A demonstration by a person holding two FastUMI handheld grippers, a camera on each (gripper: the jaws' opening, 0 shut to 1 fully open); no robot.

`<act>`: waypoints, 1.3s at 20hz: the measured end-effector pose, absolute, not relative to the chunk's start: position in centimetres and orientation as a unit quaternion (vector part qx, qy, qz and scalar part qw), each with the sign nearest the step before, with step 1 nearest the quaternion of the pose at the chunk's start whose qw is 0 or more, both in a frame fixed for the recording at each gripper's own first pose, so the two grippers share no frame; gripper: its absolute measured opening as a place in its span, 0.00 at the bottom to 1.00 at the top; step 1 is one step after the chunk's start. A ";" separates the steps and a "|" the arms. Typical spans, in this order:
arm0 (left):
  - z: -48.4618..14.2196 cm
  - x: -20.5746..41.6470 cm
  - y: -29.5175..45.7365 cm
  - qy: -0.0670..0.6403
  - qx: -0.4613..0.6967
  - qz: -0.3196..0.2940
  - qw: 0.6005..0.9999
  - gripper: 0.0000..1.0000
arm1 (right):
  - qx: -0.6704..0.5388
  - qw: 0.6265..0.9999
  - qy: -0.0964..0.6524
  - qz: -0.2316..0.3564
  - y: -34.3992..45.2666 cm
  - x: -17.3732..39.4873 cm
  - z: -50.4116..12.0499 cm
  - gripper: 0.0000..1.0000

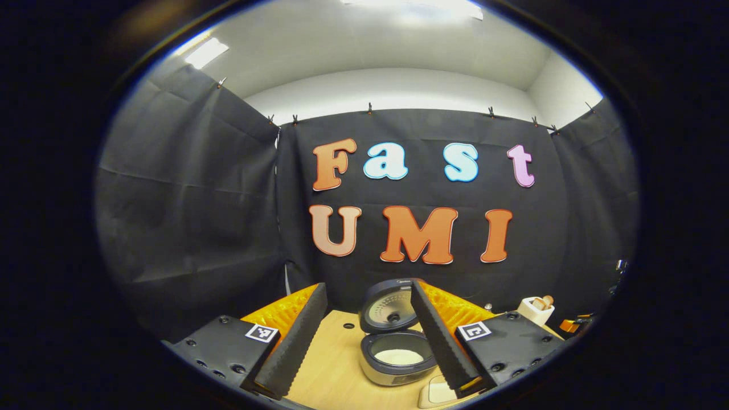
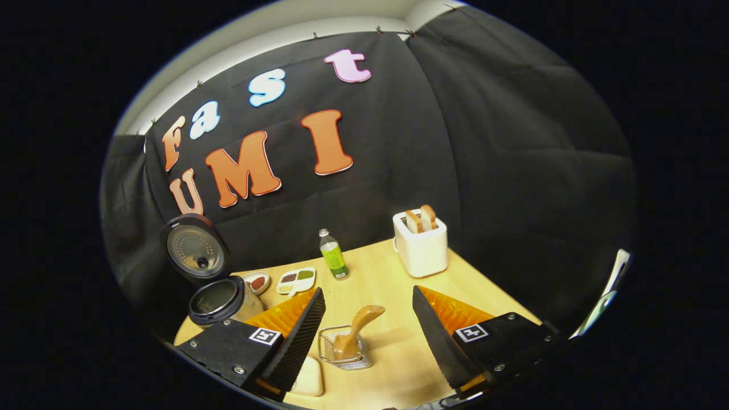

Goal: Close the left gripper, press the button to open the rice cooker; take a wooden spoon from the chopstick holder with the right hand, scoop a spoonful of rice and pour it into the rice cooker, then put the wooden spoon back into the chopstick holder.

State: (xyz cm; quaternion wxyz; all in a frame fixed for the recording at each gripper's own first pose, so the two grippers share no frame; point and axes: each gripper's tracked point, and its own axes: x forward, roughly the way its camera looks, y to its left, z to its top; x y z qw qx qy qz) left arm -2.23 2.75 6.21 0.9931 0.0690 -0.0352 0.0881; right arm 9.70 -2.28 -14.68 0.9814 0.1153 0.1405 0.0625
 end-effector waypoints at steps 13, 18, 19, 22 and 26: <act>5.6 -4.7 6.7 -0.025 0.089 0.149 0.985 1.00 | 0.225 0.945 0.230 0.052 -0.1 14.6 -23.0 0.81; 3.9 -4.2 7.2 0.002 0.086 0.152 0.985 0.99 | 0.274 0.930 0.240 0.053 0.8 15.5 -23.6 0.63; 3.7 -4.2 7.3 0.005 0.087 0.152 0.984 1.00 | 0.287 0.926 0.239 0.055 1.1 15.6 -23.5 0.61; 2.6 -3.6 7.7 0.016 0.087 0.153 0.984 1.00 | 0.299 0.922 0.241 0.054 1.6 15.8 -23.8 0.52; 1.7 -3.1 8.6 0.028 0.075 0.153 0.985 1.00 | 0.326 0.911 0.244 0.058 1.8 15.7 -23.3 0.36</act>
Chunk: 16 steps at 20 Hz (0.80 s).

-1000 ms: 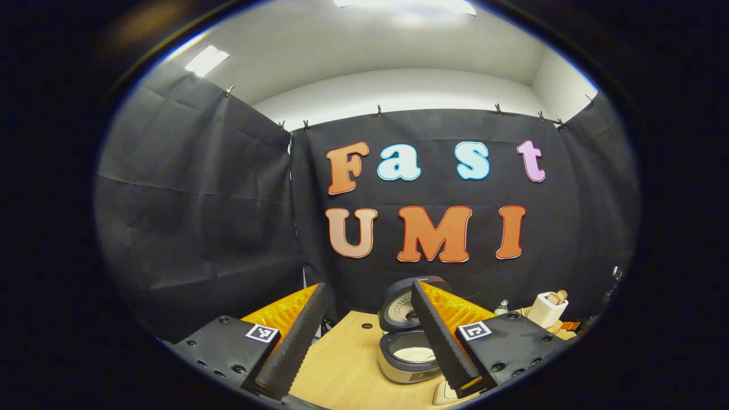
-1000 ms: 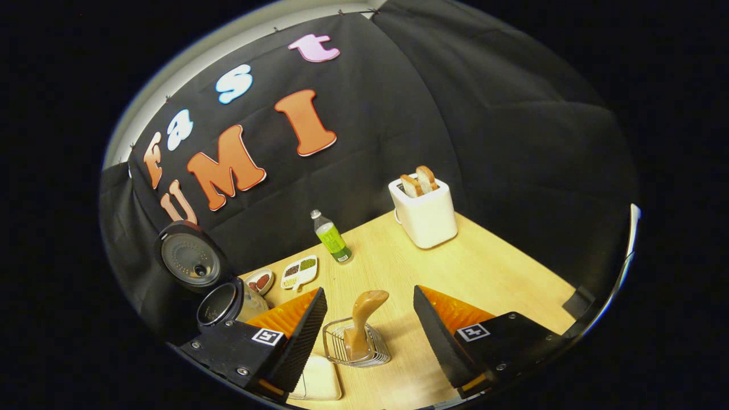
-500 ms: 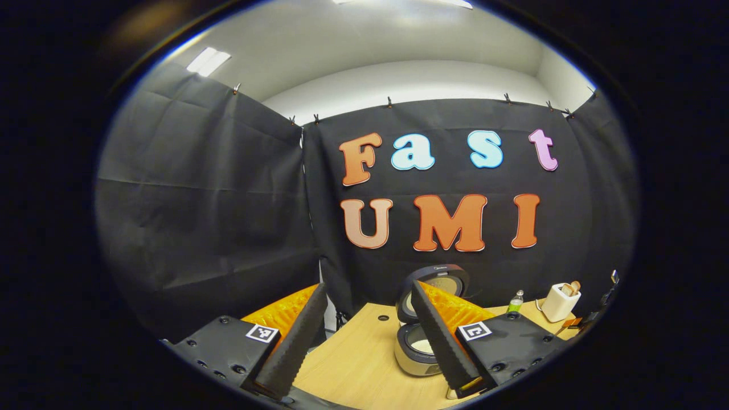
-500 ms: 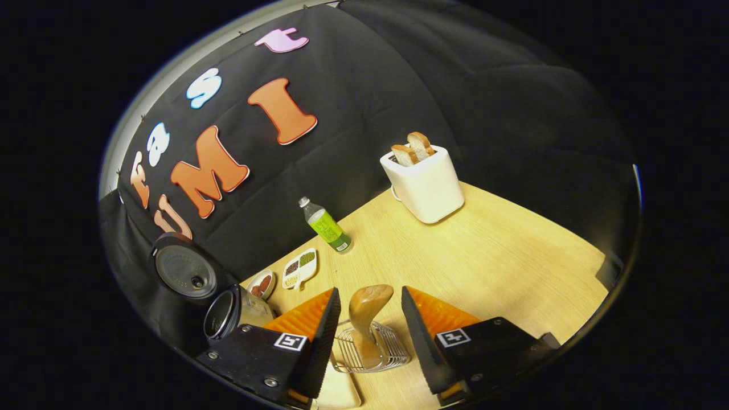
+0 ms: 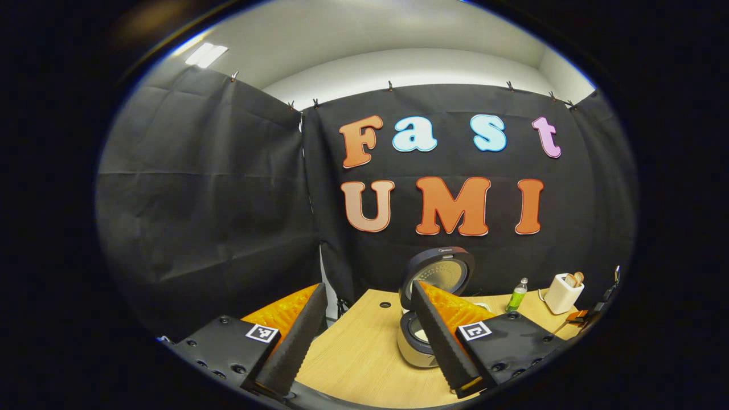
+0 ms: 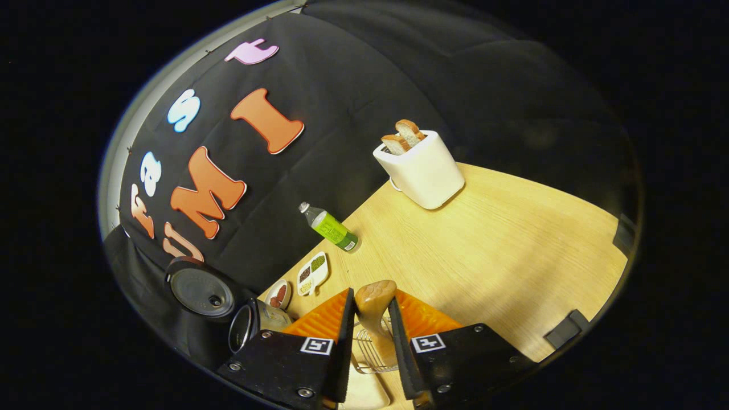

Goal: Close the left gripper, press the button to open the rice cooker; take a wooden spoon from the chopstick holder with the right hand, scoop a spoonful of rice and pour it into the rice cooker, then put the wooden spoon back into the chopstick holder.

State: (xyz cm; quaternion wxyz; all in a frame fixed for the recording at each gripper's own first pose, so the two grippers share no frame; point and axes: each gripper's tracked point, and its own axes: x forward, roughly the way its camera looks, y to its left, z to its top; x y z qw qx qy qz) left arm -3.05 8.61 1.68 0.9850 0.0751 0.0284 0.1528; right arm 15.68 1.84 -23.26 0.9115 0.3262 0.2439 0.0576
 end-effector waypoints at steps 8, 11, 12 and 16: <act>2.2 -1.7 10.2 0.024 0.071 0.140 0.987 0.94 | 0.310 0.922 0.224 0.067 4.1 15.5 -21.1 0.25; 2.9 -1.5 11.2 0.015 0.070 0.133 0.988 0.94 | 0.287 0.932 0.205 0.078 5.2 14.7 -18.5 0.25; 3.1 -1.5 11.5 0.012 0.068 0.131 0.989 0.94 | 0.276 0.938 0.197 0.078 5.4 14.4 -17.6 0.25; 3.3 -1.3 13.4 0.007 0.056 0.124 0.991 0.94 | 0.251 0.951 0.163 0.075 6.7 12.9 -13.7 0.20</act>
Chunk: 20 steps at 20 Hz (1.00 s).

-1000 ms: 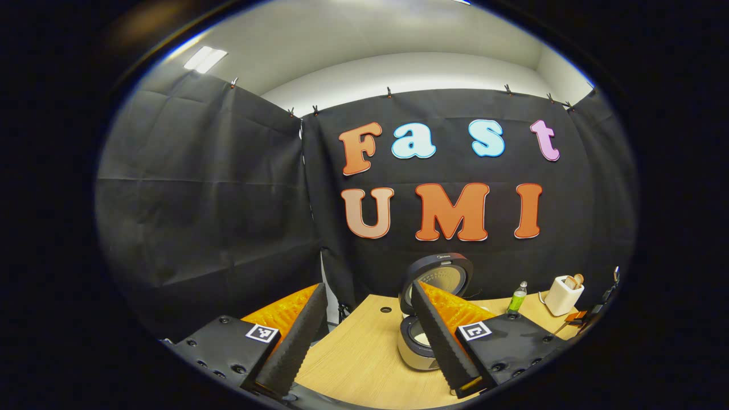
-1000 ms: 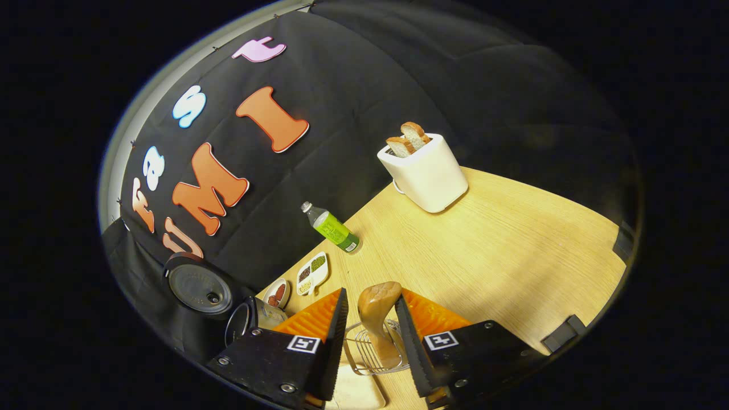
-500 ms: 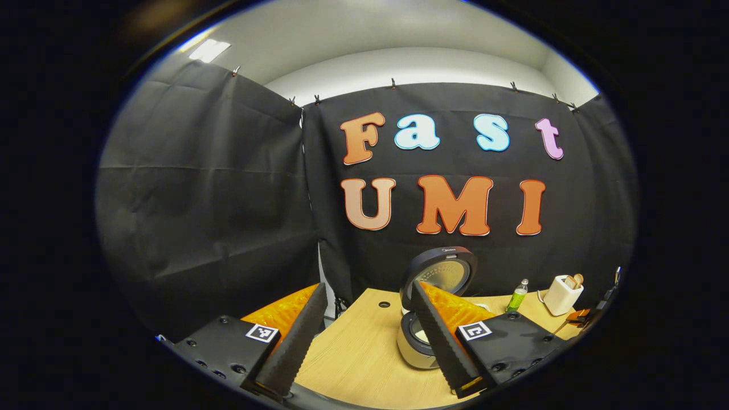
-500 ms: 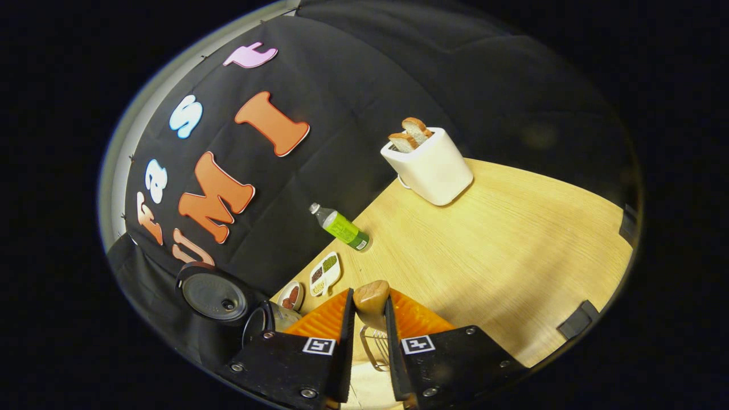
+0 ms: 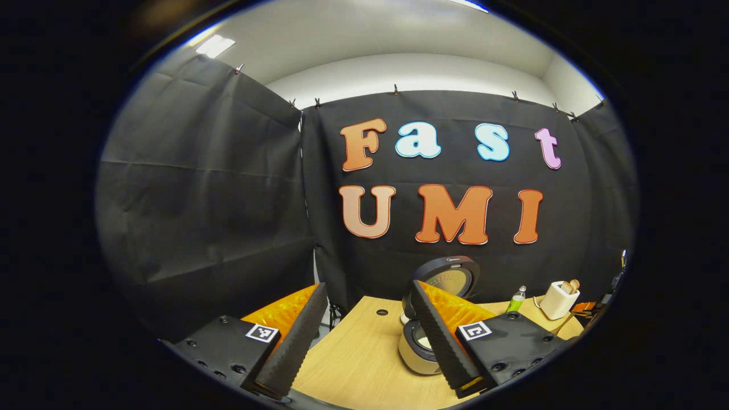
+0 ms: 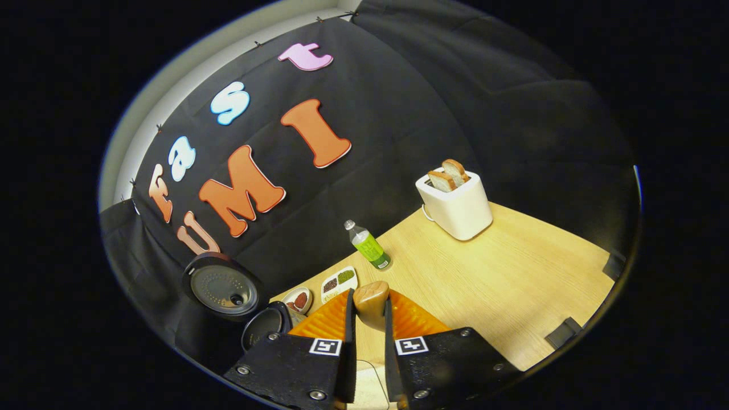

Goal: Close the left gripper, press the button to open the rice cooker; take a wooden spoon from the chopstick holder with the right hand, scoop a spoonful of rice and pour it into the rice cooker, then put the wooden spoon back into the chopstick holder.

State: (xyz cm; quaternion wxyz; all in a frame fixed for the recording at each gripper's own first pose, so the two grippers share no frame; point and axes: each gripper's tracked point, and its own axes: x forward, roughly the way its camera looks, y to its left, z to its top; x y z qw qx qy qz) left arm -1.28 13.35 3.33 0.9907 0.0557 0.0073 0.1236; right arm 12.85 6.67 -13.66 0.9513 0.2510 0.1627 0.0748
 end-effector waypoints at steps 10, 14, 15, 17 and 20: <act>3.8 -0.1 18.7 0.005 0.052 0.094 0.994 0.94 | 0.236 0.956 0.126 0.118 15.4 5.8 -11.0 0.20; 3.6 0.4 20.1 0.004 0.062 0.084 0.995 0.94 | 0.190 0.967 0.135 0.103 17.3 5.4 -14.5 0.20; 3.5 0.5 20.4 0.005 0.066 0.083 0.994 0.94 | 0.179 0.969 0.139 0.095 17.5 5.4 -15.6 0.20; 3.3 0.8 20.8 0.012 0.069 0.079 0.994 0.94 | 0.160 0.973 0.146 0.084 17.8 5.5 -17.5 0.20; 3.5 0.7 21.7 0.016 0.078 0.080 0.994 0.94 | 0.138 0.975 0.161 0.069 18.5 5.6 -20.3 0.20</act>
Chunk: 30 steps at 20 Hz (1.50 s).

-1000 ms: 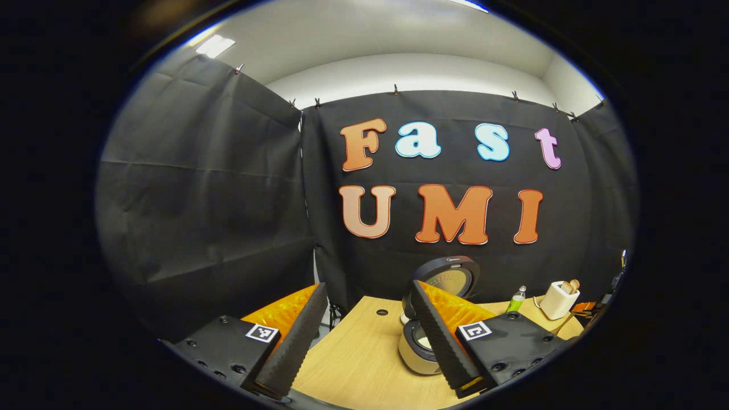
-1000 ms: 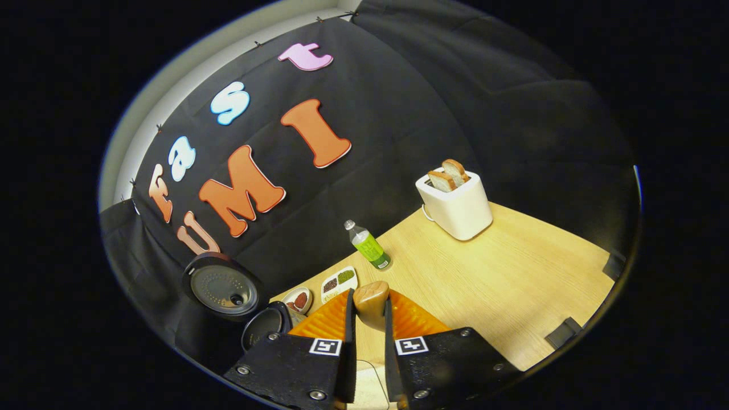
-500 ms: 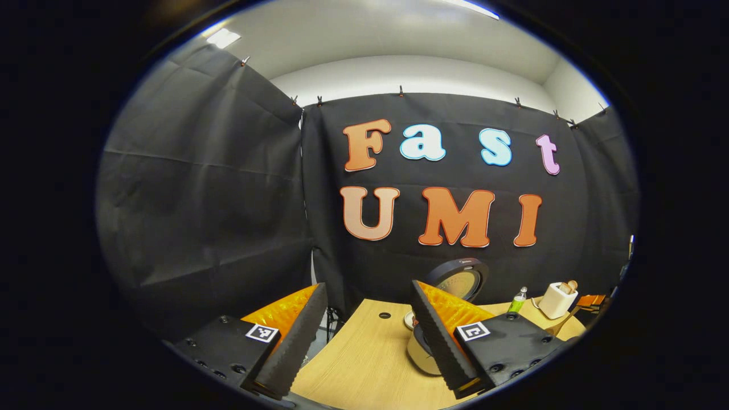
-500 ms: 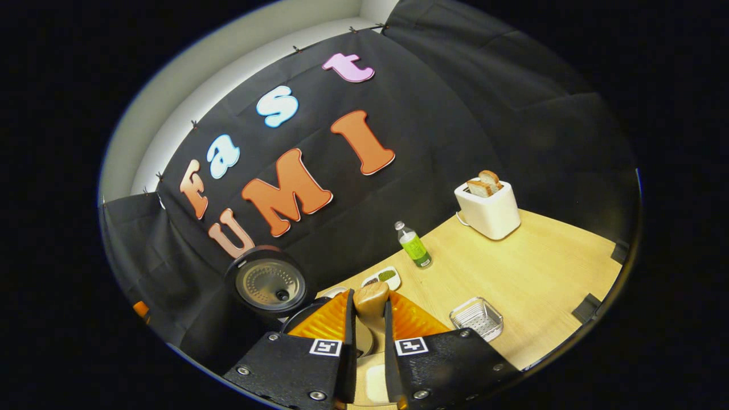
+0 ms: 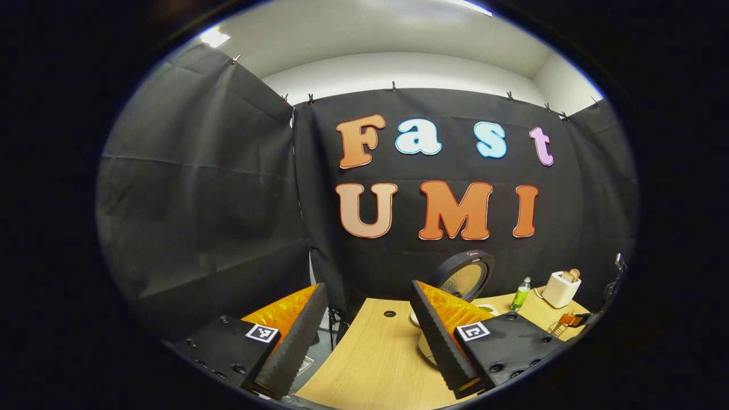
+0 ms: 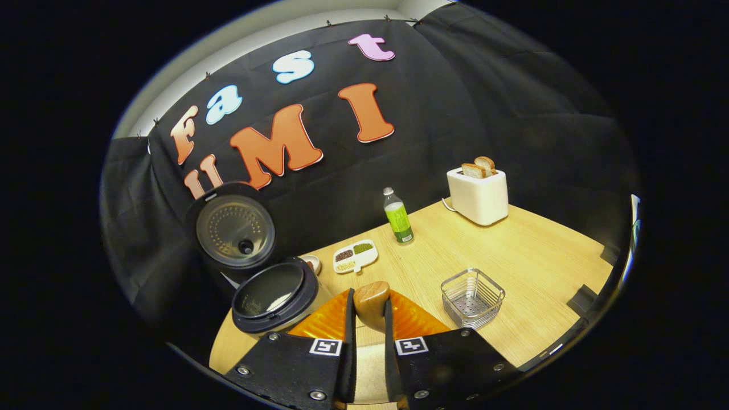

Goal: Close the left gripper, press the button to open the rice cooker; take a wooden spoon from the chopstick holder with the right hand, scoop a spoonful of rice and pour it into the rice cooker, then put the wooden spoon back into the chopstick holder.

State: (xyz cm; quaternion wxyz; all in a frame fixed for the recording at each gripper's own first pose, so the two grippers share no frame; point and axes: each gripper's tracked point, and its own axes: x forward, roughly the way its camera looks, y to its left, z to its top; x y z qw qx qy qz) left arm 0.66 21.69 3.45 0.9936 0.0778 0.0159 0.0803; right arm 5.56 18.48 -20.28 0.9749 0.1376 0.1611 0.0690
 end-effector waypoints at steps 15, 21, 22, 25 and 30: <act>2.7 -0.5 23.2 0.024 0.068 0.091 0.993 0.94 | 0.267 0.932 0.222 0.107 23.2 2.5 -23.3 0.20; 3.0 -0.2 22.7 0.020 0.057 0.082 0.995 0.94 | 0.414 0.872 0.244 0.089 21.5 2.2 -23.9 0.20; 2.7 -0.1 22.5 0.023 0.056 0.080 0.995 0.94 | 0.433 0.863 0.247 0.088 21.2 2.2 -24.0 0.20; 3.0 -0.1 21.7 0.021 0.052 0.070 0.996 0.94 | 0.486 0.834 0.251 0.072 20.0 2.1 -24.6 0.20; 4.1 -0.2 21.2 0.012 0.059 0.066 0.996 0.94 | 0.568 0.785 0.242 0.053 16.9 2.0 -24.4 0.20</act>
